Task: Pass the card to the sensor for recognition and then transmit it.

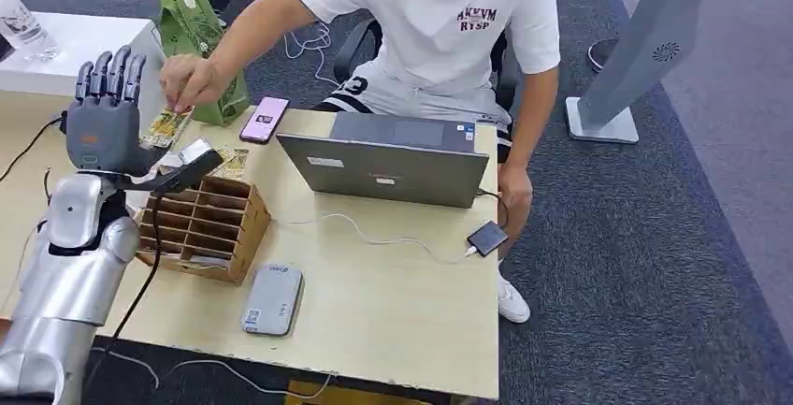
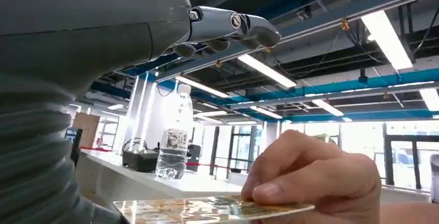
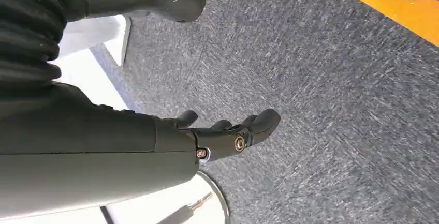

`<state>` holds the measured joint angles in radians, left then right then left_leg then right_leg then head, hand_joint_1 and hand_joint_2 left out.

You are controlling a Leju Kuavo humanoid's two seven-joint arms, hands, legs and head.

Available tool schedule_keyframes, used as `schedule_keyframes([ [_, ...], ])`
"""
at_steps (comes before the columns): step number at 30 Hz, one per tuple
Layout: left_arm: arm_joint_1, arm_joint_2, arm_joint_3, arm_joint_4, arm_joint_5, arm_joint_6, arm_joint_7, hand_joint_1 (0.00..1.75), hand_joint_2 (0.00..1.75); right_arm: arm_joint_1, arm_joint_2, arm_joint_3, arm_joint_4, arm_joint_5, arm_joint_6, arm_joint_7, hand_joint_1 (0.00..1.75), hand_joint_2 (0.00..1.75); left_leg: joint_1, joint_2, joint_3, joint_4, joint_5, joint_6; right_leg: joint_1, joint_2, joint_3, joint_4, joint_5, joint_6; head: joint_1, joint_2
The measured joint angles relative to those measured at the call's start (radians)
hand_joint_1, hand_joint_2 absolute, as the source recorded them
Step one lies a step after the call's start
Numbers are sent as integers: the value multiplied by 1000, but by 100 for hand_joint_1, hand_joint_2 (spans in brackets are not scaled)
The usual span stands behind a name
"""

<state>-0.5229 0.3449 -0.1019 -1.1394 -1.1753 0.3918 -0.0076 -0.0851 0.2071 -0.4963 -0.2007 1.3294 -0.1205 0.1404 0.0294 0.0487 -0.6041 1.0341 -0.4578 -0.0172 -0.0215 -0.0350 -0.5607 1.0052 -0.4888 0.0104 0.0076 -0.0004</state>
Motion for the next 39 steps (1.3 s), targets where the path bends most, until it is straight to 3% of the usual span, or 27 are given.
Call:
schedule_keyframes([
  [3, 0, 9, -6, 19, 17, 3, 5, 0, 175, 14, 0, 0, 0, 0, 0, 4, 0, 175, 0, 0, -1, 0, 0, 0, 0, 0, -1, 0, 0, 0, 0, 0],
  [4, 0, 10, -6, 22, 19, 3, 4, 175, 175, 18, 0, 0, 0, 0, -1, 4, 0, 175, 0, 0, -2, 0, 0, 0, 0, 0, -1, 0, 0, 0, 0, 0],
  [27, 58, 8, -15, 16, 103, 10, -34, 175, 175, 22, 0, 8, 0, -3, -14, 4, 0, 175, 0, 0, -3, 0, 0, 0, 0, 0, -2, 0, 0, 0, 0, 0],
  [34, 169, -7, -40, -121, 88, -50, -38, 175, 175, 26, 0, 8, 0, -19, -33, 5, 0, 175, 0, 0, -3, 0, 0, 0, 0, 0, -2, 0, 0, 0, 0, 0],
  [39, 295, -28, -111, -271, 59, -76, -45, 175, 175, 34, 0, 8, 0, -34, -49, 4, 0, 175, 0, 1, -4, 0, -1, 0, 0, 1, -3, -1, -1, 1, 0, 0],
])
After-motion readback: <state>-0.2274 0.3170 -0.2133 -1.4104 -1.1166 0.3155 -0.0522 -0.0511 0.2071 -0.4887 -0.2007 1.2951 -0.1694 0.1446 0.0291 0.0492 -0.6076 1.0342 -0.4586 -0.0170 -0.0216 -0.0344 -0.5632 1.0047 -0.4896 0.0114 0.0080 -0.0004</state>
